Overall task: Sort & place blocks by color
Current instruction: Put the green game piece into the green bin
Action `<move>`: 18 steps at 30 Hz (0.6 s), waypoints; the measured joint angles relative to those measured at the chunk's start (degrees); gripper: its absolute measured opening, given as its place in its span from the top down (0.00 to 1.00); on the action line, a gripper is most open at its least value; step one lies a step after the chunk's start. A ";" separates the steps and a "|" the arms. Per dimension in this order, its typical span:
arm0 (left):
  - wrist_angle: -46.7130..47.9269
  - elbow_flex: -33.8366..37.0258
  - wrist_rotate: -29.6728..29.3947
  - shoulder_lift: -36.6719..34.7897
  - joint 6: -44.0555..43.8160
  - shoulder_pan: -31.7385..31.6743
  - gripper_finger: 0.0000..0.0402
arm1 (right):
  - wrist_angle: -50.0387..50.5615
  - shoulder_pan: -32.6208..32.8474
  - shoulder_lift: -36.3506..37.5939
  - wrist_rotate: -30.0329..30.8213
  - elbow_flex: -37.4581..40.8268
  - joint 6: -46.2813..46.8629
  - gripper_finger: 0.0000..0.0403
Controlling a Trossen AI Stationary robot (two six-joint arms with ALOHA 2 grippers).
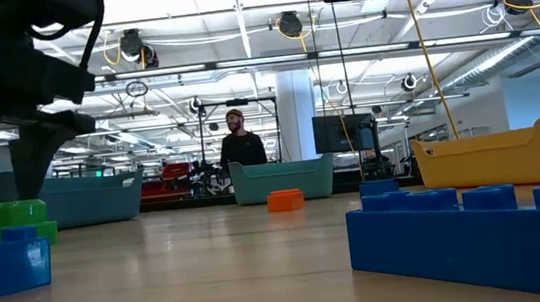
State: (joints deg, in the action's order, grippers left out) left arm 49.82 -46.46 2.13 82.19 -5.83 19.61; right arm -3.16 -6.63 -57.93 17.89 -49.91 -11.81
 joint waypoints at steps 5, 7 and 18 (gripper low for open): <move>-3.14 3.03 -0.09 0.43 -1.94 -0.02 0.38 | 0.02 0.00 0.00 0.00 0.00 -0.02 0.31; -3.49 4.00 -0.18 1.32 -2.99 0.01 0.38 | 0.04 0.00 0.00 0.00 0.00 -0.02 0.31; -7.17 3.96 -2.17 7.92 -8.78 0.02 0.51 | 0.04 0.00 0.02 0.02 0.00 0.15 0.31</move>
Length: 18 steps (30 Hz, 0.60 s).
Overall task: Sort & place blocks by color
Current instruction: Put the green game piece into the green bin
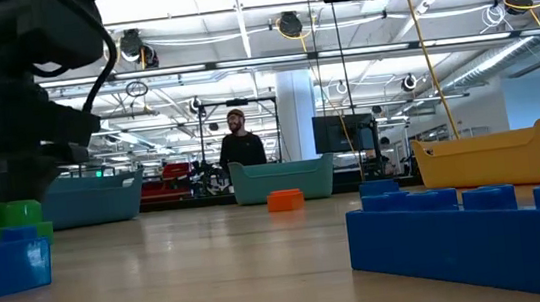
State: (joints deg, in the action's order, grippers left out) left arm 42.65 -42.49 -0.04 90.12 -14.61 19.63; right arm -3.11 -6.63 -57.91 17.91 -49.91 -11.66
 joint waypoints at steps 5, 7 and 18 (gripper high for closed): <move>2.48 -2.94 0.72 0.51 2.31 -1.84 0.68 | -0.02 0.00 0.00 0.23 0.02 0.01 0.31; 3.40 -4.56 -1.39 0.58 3.53 -3.26 0.68 | -0.04 0.00 0.00 2.19 0.02 0.02 0.31; -3.06 -14.51 -8.90 0.38 11.93 -17.01 0.68 | 0.76 0.00 0.00 9.11 0.04 1.86 0.31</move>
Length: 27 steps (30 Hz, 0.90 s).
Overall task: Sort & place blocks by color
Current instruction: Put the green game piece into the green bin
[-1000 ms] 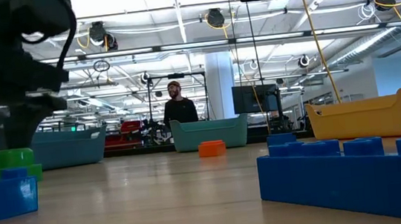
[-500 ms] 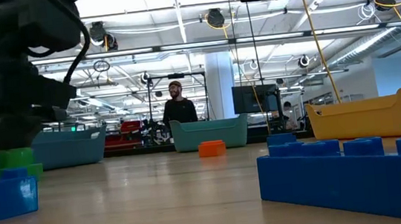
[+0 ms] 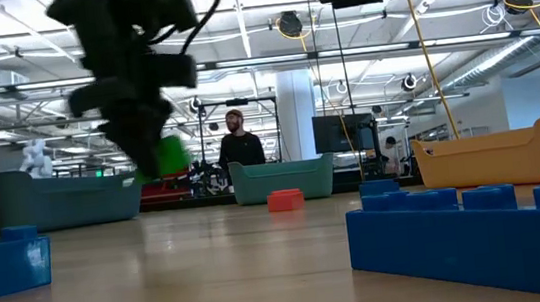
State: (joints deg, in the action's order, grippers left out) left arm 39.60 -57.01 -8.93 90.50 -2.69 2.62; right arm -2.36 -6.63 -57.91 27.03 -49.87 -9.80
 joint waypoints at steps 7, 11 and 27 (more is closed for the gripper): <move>-9.43 -4.68 -2.18 -0.02 7.64 -12.81 0.68 | 0.70 -0.11 0.00 0.00 0.00 -1.86 0.31; -11.06 -8.46 -2.09 3.08 12.41 -20.17 0.68 | -0.40 -0.15 0.00 0.01 0.00 -2.45 0.31; 1.06 -40.62 3.11 24.01 27.55 -30.08 0.68 | -0.87 -1.70 0.00 0.20 0.30 -3.31 0.31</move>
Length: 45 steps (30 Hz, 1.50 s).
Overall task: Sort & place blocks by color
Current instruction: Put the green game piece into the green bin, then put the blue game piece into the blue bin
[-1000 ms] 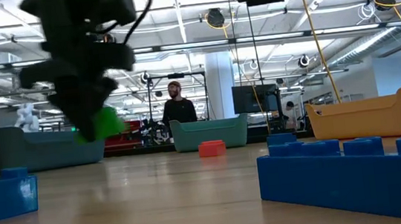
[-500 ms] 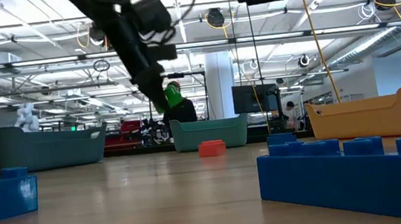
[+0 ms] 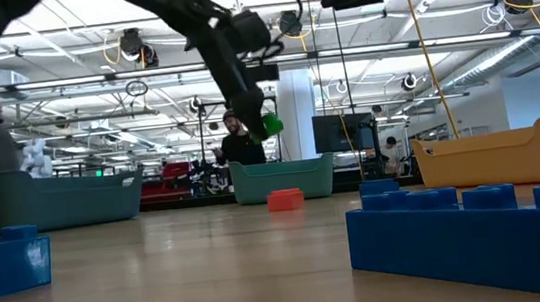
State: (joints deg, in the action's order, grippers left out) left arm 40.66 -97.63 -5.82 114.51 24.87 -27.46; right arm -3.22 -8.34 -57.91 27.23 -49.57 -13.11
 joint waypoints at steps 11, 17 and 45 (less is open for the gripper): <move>5.56 -6.48 0.27 6.16 0.61 -2.71 0.68 | -0.40 -1.00 0.00 -0.01 1.77 -0.01 0.31; 5.88 -6.51 -5.19 5.81 -0.54 -2.36 0.37 | -2.04 -1.09 0.00 0.00 2.72 -0.02 0.31; 2.22 -3.05 2.20 -10.07 -16.02 9.40 0.46 | 3.71 -1.84 0.16 0.01 2.80 1.49 0.31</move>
State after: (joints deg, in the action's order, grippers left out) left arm 42.87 -100.68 -3.62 104.44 8.84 -18.06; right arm 0.49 -10.17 -57.75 27.24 -46.76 -11.62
